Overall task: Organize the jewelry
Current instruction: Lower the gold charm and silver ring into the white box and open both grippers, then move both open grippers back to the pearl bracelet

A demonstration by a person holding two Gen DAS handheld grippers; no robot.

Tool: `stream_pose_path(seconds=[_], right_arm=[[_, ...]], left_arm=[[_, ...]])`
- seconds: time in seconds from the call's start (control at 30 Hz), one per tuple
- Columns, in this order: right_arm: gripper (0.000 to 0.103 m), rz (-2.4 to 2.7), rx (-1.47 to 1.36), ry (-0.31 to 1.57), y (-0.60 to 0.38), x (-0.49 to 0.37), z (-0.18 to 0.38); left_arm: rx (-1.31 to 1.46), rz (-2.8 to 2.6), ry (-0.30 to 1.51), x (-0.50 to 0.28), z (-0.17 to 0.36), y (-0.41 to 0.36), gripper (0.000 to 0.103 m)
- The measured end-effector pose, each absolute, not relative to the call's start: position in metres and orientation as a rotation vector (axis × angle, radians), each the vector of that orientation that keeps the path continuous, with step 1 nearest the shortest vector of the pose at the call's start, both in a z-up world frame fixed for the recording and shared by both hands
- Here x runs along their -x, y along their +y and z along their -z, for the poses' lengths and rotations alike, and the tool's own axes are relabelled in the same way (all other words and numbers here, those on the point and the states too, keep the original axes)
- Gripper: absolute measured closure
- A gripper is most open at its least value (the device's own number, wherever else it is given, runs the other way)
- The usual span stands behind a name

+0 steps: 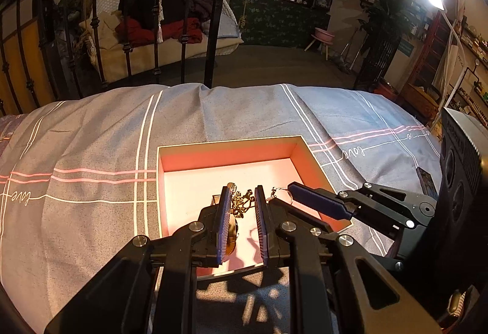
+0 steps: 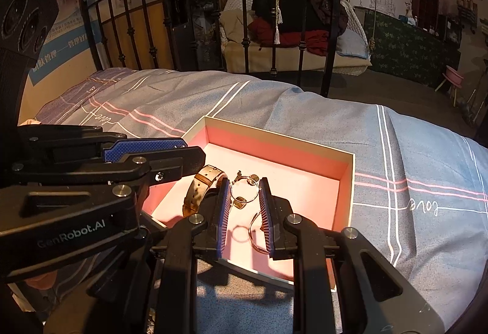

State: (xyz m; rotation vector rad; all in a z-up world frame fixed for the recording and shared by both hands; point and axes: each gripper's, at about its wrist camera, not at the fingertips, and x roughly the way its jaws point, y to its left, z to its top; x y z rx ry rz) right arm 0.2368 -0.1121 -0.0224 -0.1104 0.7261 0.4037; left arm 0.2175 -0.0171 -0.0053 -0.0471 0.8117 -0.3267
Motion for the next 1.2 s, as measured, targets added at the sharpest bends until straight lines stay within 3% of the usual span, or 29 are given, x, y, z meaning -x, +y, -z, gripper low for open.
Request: stream_pose_path(seconds=[0.37,0.43,0.47,0.53,0.57,0.6,0.83,1.2], right_arm=[[0.083,-0.379,0.143,0.786,-0.113,-0.246,0.035],[0.079,-0.380,0.150,0.802,-0.112,-0.247,0.038],[0.072,-0.374,0.154,0.796,-0.112,-0.246,0.037],[0.059,-0.374,0.144,0.780,-0.114,-0.242,0.034],[0.049,-0.370,0.139,0.765,-0.116,-0.237,0.031],[0.047,-0.365,0.135,0.747,-0.118,-0.233,0.026],[0.043,-0.347,0.088,0.659,-0.151,-0.170,-0.003],[0.043,-0.354,-0.083,0.747,-0.178,-0.102,0.042]], left_arm=[[0.064,0.304,0.884,-0.241,0.013,-0.013,0.087],[0.069,0.303,0.905,-0.246,0.017,-0.013,0.086],[0.069,0.303,0.914,-0.247,0.018,-0.014,0.083],[0.062,0.291,0.908,-0.247,0.016,-0.013,0.054],[0.064,0.283,0.891,-0.244,0.013,-0.011,0.050],[0.072,0.293,0.876,-0.241,0.009,-0.009,0.049],[0.115,0.302,0.806,-0.185,-0.016,0.017,0.047],[0.160,0.279,0.964,-0.100,0.051,0.023,0.048]])
